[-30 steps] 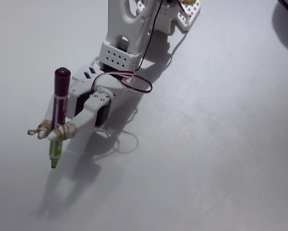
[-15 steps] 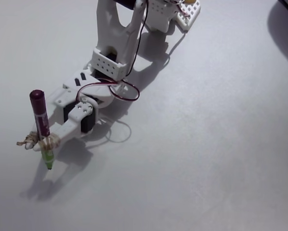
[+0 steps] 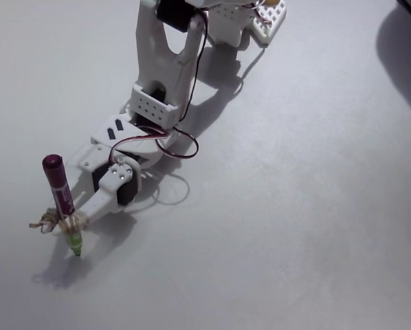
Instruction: Draw the capital letter X with the green marker.
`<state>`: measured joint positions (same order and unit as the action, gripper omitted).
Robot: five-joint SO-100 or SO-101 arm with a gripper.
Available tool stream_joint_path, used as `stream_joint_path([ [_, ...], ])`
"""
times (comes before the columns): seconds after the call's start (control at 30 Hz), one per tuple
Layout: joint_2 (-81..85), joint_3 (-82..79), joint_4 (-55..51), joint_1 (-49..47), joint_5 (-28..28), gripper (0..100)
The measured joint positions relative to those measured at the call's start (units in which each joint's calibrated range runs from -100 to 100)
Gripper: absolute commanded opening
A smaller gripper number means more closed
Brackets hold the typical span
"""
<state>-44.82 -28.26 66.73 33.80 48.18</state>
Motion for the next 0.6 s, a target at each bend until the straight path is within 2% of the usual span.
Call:
stream_joint_path([
  [0.4, -2.8, 1.2, 1.2, -0.1, 0.9, 1],
  [0.6, 0.6, -7.4, 3.7, -1.9, 0.9, 1],
])
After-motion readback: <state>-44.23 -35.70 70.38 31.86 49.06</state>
